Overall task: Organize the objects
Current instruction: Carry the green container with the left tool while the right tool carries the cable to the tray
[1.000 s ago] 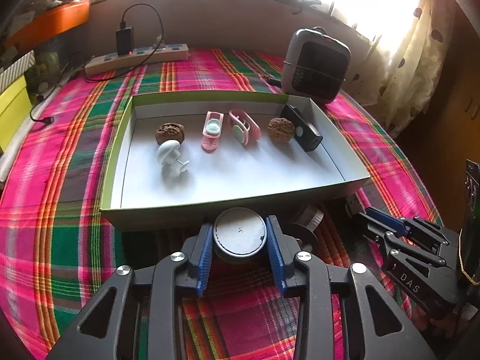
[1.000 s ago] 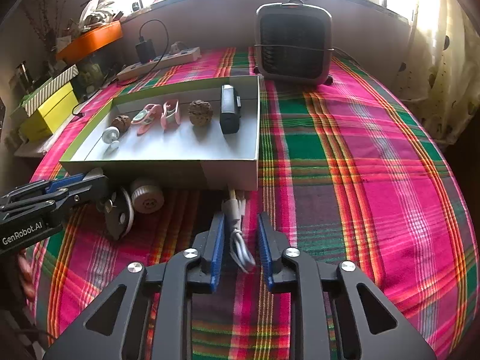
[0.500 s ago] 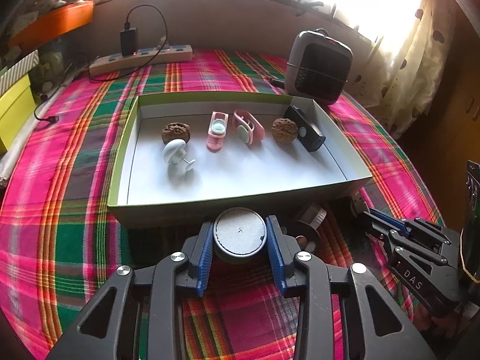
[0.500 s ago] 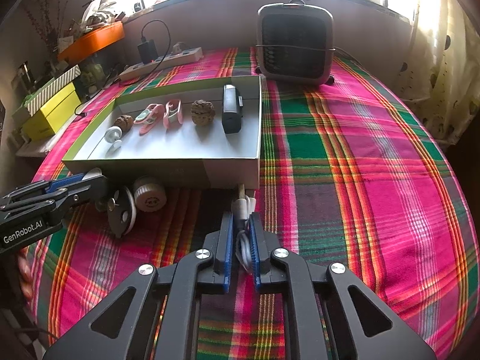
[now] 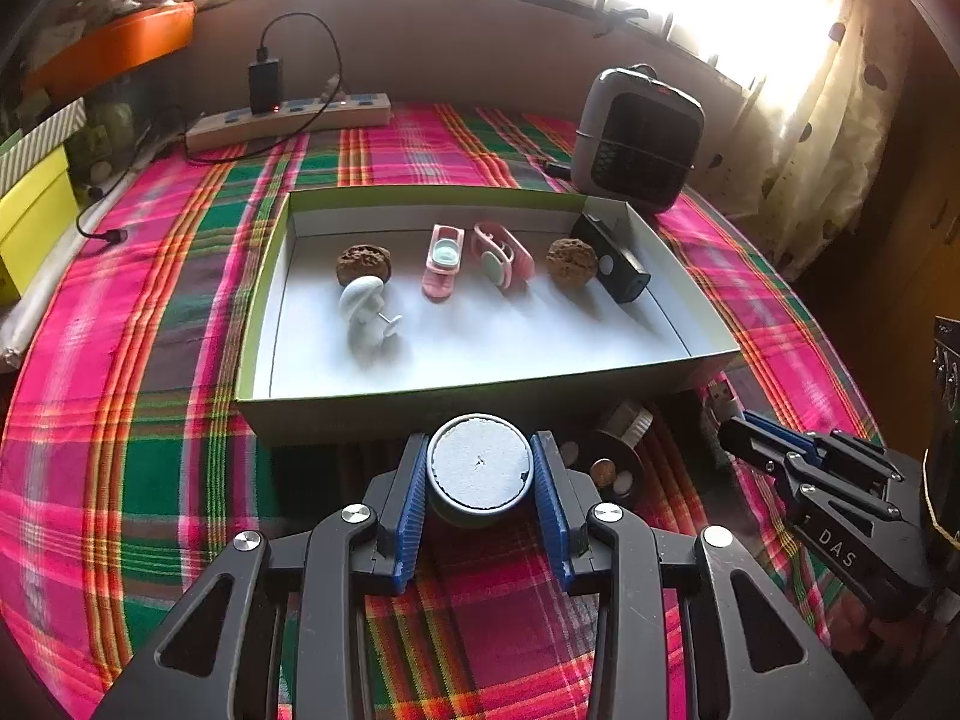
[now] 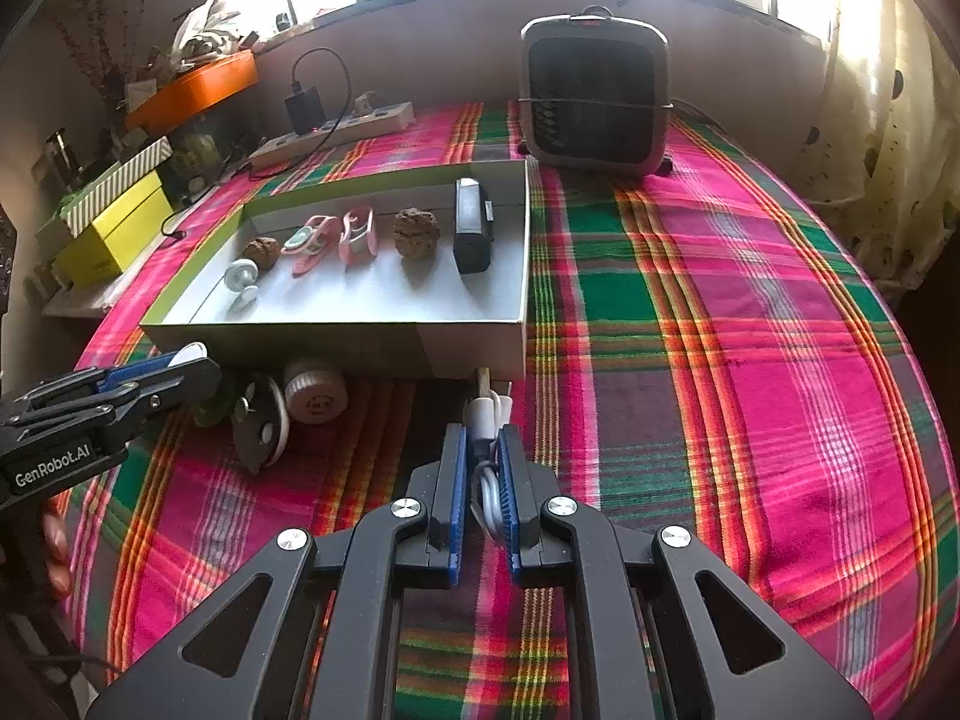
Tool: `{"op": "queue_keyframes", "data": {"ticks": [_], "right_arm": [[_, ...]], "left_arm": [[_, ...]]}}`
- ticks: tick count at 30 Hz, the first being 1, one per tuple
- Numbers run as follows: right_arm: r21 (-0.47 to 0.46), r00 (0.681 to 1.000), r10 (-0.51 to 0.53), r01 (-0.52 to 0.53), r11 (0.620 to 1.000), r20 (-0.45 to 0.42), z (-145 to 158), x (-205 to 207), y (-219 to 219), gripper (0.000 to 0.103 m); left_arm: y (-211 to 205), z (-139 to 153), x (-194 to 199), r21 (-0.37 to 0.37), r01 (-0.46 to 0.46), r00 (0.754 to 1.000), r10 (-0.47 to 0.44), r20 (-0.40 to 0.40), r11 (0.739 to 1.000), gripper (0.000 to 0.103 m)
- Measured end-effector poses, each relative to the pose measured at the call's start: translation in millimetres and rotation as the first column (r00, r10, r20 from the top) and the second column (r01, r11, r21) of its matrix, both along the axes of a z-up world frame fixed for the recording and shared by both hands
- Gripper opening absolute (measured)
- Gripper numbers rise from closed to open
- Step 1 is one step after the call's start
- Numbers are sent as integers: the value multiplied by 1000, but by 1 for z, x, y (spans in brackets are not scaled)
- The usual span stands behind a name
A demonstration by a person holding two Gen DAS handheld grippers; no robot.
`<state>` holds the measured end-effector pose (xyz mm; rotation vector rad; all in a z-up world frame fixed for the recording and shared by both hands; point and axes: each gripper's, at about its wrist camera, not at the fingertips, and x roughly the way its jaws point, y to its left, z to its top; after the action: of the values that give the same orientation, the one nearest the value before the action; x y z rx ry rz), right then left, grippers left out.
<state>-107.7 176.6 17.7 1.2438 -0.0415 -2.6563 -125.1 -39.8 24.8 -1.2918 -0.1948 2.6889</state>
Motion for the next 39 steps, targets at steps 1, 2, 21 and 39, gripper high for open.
{"op": "queue_keyframes", "data": {"ticks": [1, 2, 21, 39], "right_arm": [[-8, 1000, 4, -4, 1000, -5, 1, 1, 0, 11], [-12, 1000, 7, -7, 1000, -8, 2, 1, 0, 11], [-36, 998, 42, -44, 998, -56, 27, 7, -6, 11], [-66, 991, 111, -116, 991, -74, 48, -27, -24, 11]], "left_arm": [[0, 1, 1, -1, 0, 1000, 0, -2, 1000, 32], [-1, 2, 2, -2, -1, 1000, 1, -6, 1000, 32], [-8, 31, 14, 16, 3, 997, -2, -73, 1000, 32], [-19, 40, -19, 40, -1, 997, 5, -82, 999, 32]]}}
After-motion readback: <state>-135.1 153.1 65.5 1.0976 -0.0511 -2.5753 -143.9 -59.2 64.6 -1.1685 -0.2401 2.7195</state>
